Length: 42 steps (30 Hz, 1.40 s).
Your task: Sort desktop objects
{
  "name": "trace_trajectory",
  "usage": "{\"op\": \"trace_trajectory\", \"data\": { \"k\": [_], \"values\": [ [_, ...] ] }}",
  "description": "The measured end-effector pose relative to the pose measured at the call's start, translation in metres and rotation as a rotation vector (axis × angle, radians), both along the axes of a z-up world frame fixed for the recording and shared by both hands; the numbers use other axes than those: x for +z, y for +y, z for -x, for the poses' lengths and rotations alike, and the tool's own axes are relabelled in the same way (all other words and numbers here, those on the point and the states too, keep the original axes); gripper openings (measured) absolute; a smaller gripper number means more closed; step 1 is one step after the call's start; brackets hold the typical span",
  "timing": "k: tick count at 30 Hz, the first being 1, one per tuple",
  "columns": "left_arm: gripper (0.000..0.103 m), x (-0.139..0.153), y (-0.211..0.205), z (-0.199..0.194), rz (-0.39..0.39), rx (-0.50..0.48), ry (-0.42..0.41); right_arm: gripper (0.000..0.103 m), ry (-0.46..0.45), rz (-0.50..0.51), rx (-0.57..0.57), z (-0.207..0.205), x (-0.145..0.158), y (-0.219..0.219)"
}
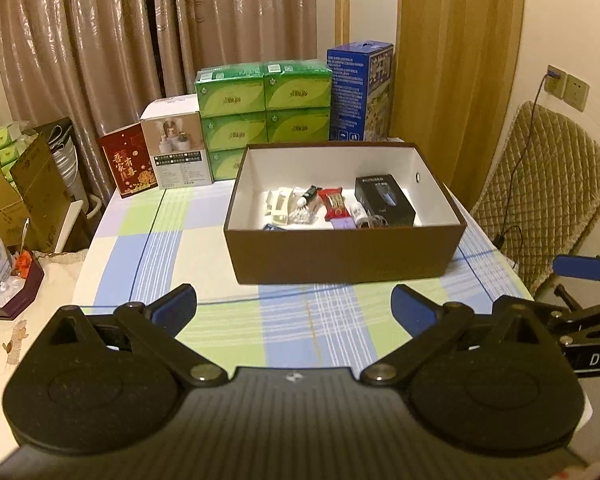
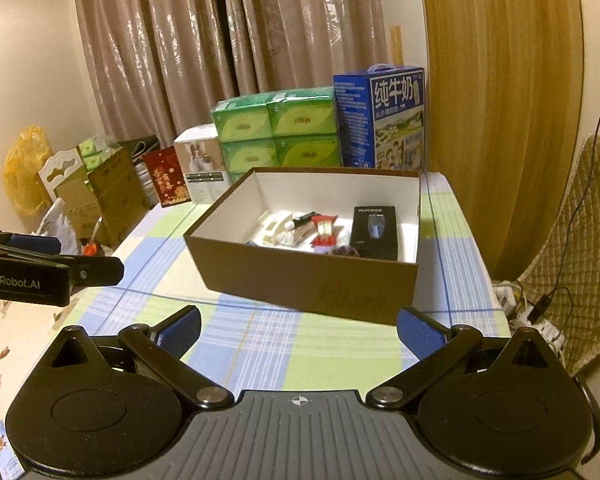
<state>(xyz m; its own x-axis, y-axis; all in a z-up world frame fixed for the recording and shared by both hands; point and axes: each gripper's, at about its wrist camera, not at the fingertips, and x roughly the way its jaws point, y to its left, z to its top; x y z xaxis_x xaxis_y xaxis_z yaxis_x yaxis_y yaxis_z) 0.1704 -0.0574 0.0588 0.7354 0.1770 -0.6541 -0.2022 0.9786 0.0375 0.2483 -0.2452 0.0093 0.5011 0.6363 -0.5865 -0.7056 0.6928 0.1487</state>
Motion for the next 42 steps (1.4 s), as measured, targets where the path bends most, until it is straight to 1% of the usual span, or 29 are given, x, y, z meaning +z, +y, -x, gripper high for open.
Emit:
{"op": "trace_trajectory", "data": {
  "k": [8,15,27,42],
  "values": [
    [0.102,-0.004,0.001,0.034,-0.004,-0.025,0.019,0.101,-0.012,0.013,-0.020,0.037,0.003,-0.005],
    [0.102,-0.005,-0.002,0.055,-0.015,-0.041,0.019,0.101,-0.016,0.022,-0.047,0.061,0.002,-0.014],
    [0.102,-0.011,-0.003,0.078,-0.016,-0.029,0.045,0.101,-0.019,0.064,-0.048,0.080,-0.003,-0.015],
    [0.102,-0.015,0.004,0.084,-0.016,-0.023,0.054,0.101,-0.010,0.076,-0.049,0.093,-0.004,-0.011]
  ]
}}
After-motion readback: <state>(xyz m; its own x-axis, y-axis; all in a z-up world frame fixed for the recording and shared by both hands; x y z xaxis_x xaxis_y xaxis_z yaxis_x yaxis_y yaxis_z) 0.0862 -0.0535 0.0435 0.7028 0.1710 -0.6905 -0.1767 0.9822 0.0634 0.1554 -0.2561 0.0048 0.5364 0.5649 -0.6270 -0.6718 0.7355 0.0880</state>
